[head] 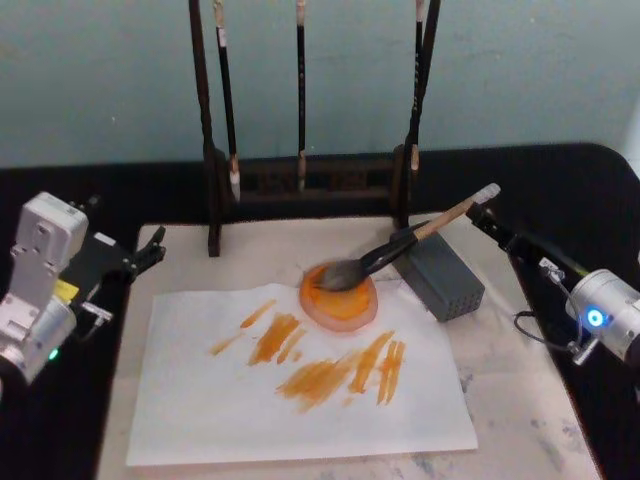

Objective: Pick up the brush from the inkstone, write on the paper, then place the brush back to its original position.

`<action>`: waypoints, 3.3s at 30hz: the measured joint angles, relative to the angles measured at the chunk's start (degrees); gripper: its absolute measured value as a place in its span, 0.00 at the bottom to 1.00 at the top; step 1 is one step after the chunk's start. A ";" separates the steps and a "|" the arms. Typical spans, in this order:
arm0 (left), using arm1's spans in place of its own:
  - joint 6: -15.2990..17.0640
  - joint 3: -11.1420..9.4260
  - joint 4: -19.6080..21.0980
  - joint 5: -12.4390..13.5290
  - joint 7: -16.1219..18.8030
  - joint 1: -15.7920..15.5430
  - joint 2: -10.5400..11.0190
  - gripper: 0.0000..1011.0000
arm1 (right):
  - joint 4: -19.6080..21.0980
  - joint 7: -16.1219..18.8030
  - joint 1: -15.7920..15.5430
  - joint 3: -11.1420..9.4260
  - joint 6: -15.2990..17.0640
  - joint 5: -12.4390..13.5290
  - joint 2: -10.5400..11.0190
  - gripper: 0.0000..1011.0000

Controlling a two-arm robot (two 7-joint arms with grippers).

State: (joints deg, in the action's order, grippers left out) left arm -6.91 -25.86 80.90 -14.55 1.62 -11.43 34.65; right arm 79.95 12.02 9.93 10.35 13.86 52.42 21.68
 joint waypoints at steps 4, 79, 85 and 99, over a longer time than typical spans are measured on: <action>0.00 0.00 0.00 0.00 0.00 0.00 0.00 0.99 | -2.17 -0.36 1.34 -0.73 1.33 3.70 -1.74 0.99; 0.00 0.00 0.00 0.00 0.00 0.00 0.00 0.99 | -16.89 -1.10 10.98 2.67 -0.46 16.55 -8.67 0.62; 0.00 0.00 0.00 0.00 0.00 0.00 0.00 0.99 | -16.87 -1.12 10.96 2.64 -0.42 16.55 -8.67 0.44; 0.00 0.00 0.00 0.00 0.00 0.00 0.00 0.99 | -16.87 -1.12 10.96 2.62 -0.40 16.57 -8.67 0.16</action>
State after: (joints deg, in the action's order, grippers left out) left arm -6.90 -25.86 80.90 -14.55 1.62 -11.43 34.65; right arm 63.09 10.90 20.89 12.97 13.46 68.99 13.01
